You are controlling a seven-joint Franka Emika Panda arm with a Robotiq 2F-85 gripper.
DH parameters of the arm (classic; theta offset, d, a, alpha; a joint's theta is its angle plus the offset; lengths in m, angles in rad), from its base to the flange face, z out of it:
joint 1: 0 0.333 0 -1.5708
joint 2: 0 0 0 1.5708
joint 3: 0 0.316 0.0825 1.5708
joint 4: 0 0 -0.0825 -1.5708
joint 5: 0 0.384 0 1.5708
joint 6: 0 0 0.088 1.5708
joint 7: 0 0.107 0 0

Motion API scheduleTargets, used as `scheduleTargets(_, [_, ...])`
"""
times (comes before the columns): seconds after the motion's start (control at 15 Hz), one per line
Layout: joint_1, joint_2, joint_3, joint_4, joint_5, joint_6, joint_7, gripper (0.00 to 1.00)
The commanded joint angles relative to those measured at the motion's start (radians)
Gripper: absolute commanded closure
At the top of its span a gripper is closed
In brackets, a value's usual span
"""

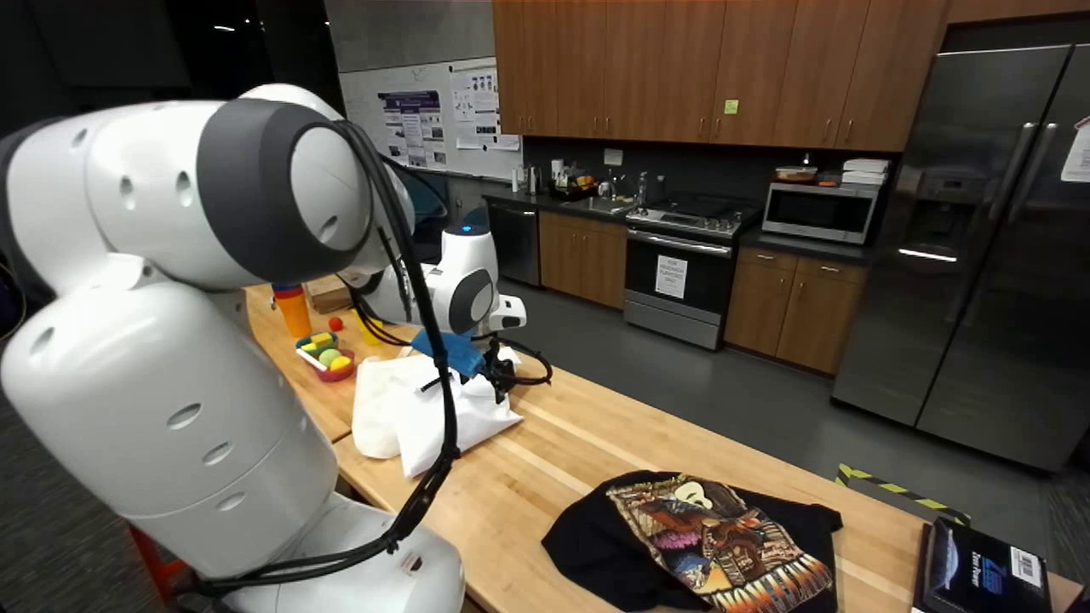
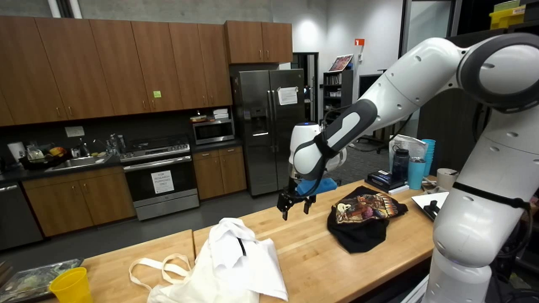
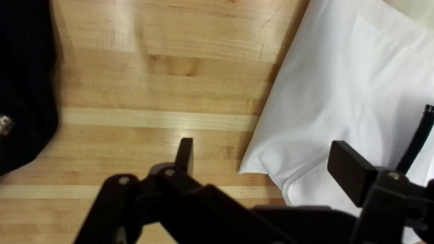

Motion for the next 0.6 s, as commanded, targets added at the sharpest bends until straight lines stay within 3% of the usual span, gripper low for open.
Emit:
scheduleTargets(0.0, [-0.004, -0.005, 0.005, -0.002, 0.002, -0.003, -0.002, 0.0])
scheduleTargets(0.33, [0.003, 0.016, 0.003, 0.03, -0.001, -0.026, -0.04, 0.0])
scheduleTargets(0.53, [-0.03, -0.036, -0.009, 0.0, -0.054, 0.017, -0.015, 0.0])
